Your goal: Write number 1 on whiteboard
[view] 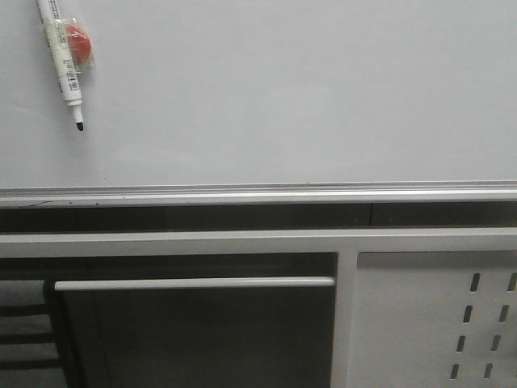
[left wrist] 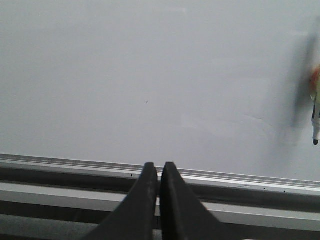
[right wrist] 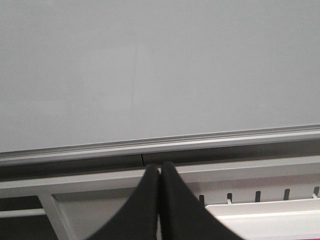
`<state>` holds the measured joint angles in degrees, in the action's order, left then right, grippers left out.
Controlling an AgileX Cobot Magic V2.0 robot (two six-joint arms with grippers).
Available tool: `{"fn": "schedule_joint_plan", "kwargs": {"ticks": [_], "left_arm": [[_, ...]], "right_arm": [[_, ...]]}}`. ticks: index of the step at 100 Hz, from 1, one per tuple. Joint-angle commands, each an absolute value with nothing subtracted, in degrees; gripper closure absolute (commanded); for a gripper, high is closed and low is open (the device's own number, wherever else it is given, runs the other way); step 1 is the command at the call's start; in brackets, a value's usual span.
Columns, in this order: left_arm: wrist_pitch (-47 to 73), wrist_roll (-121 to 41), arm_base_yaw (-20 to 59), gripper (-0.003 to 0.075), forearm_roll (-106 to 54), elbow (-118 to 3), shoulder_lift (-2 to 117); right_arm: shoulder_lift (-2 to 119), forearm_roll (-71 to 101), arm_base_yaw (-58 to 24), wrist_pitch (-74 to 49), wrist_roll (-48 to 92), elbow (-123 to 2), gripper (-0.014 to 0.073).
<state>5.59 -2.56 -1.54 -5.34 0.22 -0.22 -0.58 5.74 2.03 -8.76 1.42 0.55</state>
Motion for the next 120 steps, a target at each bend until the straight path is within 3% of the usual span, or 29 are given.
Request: {"fn": "schedule_joint_plan", "kwargs": {"ticks": [1, 120], "left_arm": [[1.93, -2.01, -1.13, 0.0741, -5.92, 2.51, -1.43], [1.93, -2.01, -1.13, 0.0741, -5.92, 2.51, -1.43]], "right_arm": [[-1.59, 5.06, 2.26, -4.11, 1.68, 2.08, 0.0643], [-1.59, 5.60, 2.26, -1.32, 1.68, 2.08, 0.0643]]}}
